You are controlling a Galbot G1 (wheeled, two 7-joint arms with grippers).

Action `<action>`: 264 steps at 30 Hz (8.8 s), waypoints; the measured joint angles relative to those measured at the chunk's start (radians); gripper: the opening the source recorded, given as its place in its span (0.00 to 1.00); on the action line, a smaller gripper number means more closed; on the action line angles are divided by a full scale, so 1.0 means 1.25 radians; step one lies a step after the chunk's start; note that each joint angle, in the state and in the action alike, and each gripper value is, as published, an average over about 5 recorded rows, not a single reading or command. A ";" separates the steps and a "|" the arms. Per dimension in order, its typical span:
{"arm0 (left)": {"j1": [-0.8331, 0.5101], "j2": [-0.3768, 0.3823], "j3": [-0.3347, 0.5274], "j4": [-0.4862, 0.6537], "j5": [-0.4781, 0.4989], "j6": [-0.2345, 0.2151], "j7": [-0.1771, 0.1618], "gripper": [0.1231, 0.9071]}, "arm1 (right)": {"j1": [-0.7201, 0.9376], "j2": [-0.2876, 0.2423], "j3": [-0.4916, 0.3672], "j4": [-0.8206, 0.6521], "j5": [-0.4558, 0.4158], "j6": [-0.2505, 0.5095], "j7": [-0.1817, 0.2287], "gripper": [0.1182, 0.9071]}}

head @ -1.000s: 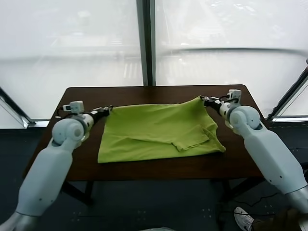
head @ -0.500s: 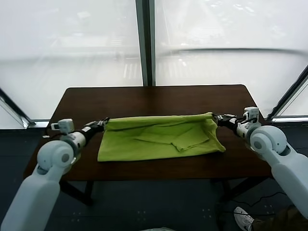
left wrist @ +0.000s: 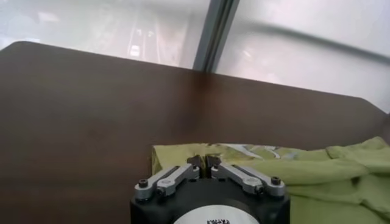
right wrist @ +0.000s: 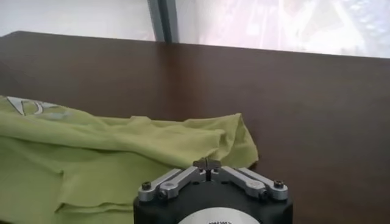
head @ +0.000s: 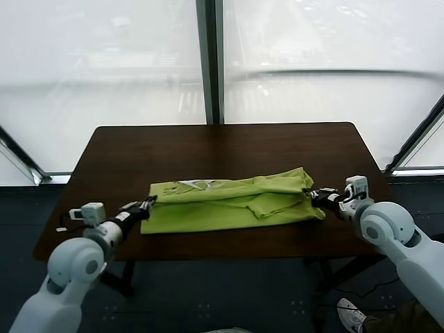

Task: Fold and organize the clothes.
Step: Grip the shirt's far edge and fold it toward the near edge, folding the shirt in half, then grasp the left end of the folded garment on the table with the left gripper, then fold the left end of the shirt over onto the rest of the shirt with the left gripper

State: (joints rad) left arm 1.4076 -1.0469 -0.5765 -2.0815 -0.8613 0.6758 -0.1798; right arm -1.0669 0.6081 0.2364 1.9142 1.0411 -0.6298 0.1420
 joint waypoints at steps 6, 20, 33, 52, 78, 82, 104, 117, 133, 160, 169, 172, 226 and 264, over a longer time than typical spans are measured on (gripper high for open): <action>0.015 -0.002 -0.013 0.002 -0.008 0.007 -0.008 0.18 | -0.011 -0.005 0.011 0.005 0.016 0.006 0.000 0.34; -0.017 0.006 -0.034 0.008 -0.036 0.010 -0.022 0.99 | 0.054 0.006 0.040 -0.023 0.031 0.042 -0.003 1.00; -0.165 -0.018 0.038 0.126 -0.019 0.005 -0.019 1.00 | 0.153 0.158 -0.002 -0.200 -0.072 0.054 -0.009 1.00; -0.183 -0.029 0.063 0.182 -0.017 0.013 -0.015 0.58 | 0.178 0.241 -0.029 -0.259 -0.095 0.049 -0.011 0.41; -0.167 -0.024 0.038 0.168 -0.001 -0.012 0.002 0.13 | 0.141 0.238 0.010 -0.248 -0.089 0.077 -0.019 0.35; -0.153 -0.018 0.033 0.146 -0.003 -0.006 -0.004 0.29 | 0.129 0.231 0.019 -0.232 -0.084 0.094 -0.045 0.66; -0.100 0.177 -0.009 0.135 -0.348 0.048 0.049 1.00 | -0.326 0.180 0.293 0.007 -0.285 0.799 -0.204 1.00; -0.096 0.247 0.025 0.221 -0.361 0.046 0.141 1.00 | -0.475 0.218 0.420 0.062 -0.295 0.840 -0.200 1.00; -0.075 0.209 0.055 0.200 -0.382 0.044 0.128 1.00 | -0.469 0.215 0.421 0.064 -0.294 0.831 -0.193 1.00; -0.082 0.221 0.021 0.150 -0.330 0.055 0.072 0.05 | -0.451 0.231 0.412 0.077 -0.288 0.830 -0.173 1.00; -0.043 0.289 -0.071 0.141 -0.298 0.052 0.065 0.05 | -0.396 0.246 0.368 0.050 -0.288 0.835 -0.147 1.00; -0.014 0.307 -0.125 0.136 -0.300 0.052 0.058 0.05 | -0.367 0.251 0.346 0.039 -0.288 0.835 -0.142 1.00; -0.174 -0.024 0.068 -0.032 -0.422 0.048 -0.158 0.05 | -0.427 0.413 0.364 0.076 -0.405 0.812 -0.132 1.00; -0.223 -0.184 0.185 0.100 -0.298 0.048 -0.128 0.05 | -0.417 0.462 0.346 0.050 -0.446 0.811 -0.132 1.00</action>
State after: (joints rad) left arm 1.1289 -1.2764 -0.3449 -1.9563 -1.2335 0.7364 -0.3397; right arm -1.5876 1.1857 0.6687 1.9765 0.4833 0.3845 -0.0231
